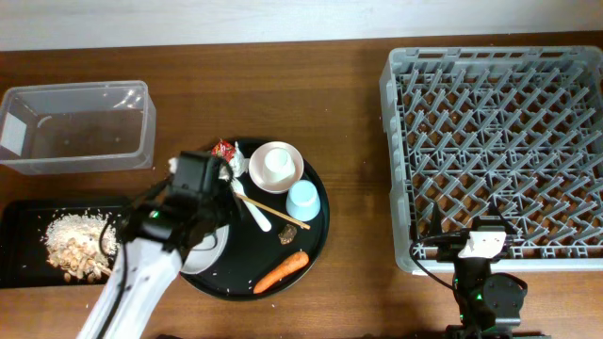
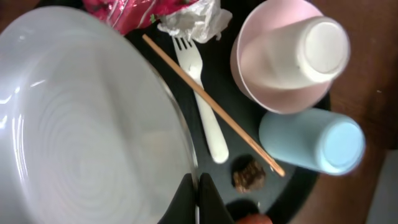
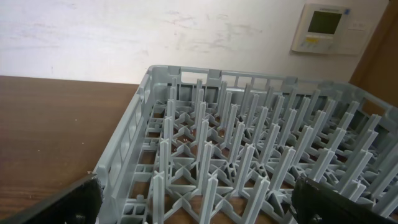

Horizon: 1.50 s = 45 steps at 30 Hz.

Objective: Sort waste into correct bins and load items into the dishwasher rack
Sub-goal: 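Carry the emptied plate back and set it on the round tray, then grasp the orange carrot with the left gripper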

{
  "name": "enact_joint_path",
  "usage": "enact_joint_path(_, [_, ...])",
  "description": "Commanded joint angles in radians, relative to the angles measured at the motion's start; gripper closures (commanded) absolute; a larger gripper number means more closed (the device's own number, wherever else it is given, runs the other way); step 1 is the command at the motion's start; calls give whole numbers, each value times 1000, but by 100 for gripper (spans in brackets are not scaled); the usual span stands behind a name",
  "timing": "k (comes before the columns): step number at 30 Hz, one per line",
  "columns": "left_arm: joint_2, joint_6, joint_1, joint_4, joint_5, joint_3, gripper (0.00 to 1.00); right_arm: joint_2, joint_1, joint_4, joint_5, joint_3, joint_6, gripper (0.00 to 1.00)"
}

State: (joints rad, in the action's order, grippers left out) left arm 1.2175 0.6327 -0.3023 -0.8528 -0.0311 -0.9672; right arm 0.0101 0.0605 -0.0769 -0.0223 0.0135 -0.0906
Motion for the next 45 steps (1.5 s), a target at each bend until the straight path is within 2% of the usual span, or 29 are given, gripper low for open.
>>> enact_joint_path(1, [131,-5,-21,54,-56,12,99,-6,7,-3,-9,-8,-6,2])
enact_joint_path(6, [287,-51,-25,119,-64,12,99,-6,7,-3,-9,-8,-6,1])
enact_joint_path(10, [308,-51,-25,142,-63,12,99,-6,7,-3,-9,-8,-6,1])
enact_joint_path(13, [308,-51,-25,138,-63,12,84,-6,7,-3,-9,-8,-6,1])
enact_joint_path(15, [308,-53,-25,133,-63,5,81,-6,7,-3,-9,-8,-6,1])
enact_joint_path(26, [308,-94,-25,-55,-64,-145,79,-6,7,-3,-9,-8,-6,1])
enact_joint_path(27, [307,-112,-25,-58,-69,-172,75,-6,7,-3,-9,-8,-6,1])
enact_joint_path(28, [307,-112,-25,-58,-71,-187,65,-6,7,-3,-9,-8,-6,1])
enact_joint_path(29, [307,-111,-25,-55,-71,-204,41,-6,7,-3,-9,-8,-6,1])
enact_joint_path(31, [307,-111,-25,-53,-67,-225,5,-6,7,-3,-9,-8,-6,1])
enact_joint_path(32, [307,-112,-25,-50,-68,-226,1,-6,7,-3,-9,-8,-6,1])
enact_joint_path(37, [308,-224,16,5,-102,-261,1,-6,7,-3,-9,-8,-6,1])
enact_joint_path(39, [309,-321,68,-19,23,-293,1,-6,7,-3,-9,-8,-6,1])
enact_joint_path(41, [317,-378,113,-107,121,-336,1,-6,7,-3,-9,-8,-6,1])
enact_joint_path(43, [340,-409,156,-198,144,-378,1,-6,7,-3,-9,-8,-6,1])
enact_joint_path(45, [341,-414,160,-195,144,-378,1,-6,7,-3,-9,-8,-6,1])
